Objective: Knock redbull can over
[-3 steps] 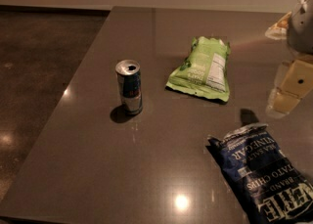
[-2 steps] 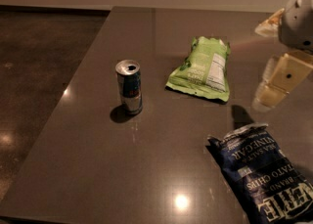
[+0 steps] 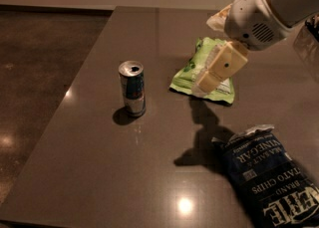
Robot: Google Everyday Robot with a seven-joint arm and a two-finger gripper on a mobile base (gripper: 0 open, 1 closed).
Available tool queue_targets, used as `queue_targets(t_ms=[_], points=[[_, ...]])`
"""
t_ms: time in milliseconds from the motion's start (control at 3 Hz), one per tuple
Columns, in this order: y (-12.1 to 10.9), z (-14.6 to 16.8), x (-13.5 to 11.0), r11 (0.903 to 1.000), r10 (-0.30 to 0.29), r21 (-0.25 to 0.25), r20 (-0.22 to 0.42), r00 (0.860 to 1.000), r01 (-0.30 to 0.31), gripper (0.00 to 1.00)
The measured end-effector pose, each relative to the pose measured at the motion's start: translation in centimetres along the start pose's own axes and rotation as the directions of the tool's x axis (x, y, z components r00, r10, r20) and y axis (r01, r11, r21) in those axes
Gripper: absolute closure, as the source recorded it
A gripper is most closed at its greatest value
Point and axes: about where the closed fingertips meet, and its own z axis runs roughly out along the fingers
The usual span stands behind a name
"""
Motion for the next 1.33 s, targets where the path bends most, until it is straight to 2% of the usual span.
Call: queue_targets(t_ms=[333, 667, 1333], points=[[0.9, 5.0, -4.4, 0.9983, 0.004, -0.058, 0.122, 0.992, 0.003, 0.00], [2.0, 8.4, -6.0, 0.9954, 0.008, -0.095, 0.167, 0.986, 0.008, 0.00], [4.0, 12.1, -8.5, 0.9938, -0.007, -0.107, 0.228, 0.974, 0.032, 0.00]])
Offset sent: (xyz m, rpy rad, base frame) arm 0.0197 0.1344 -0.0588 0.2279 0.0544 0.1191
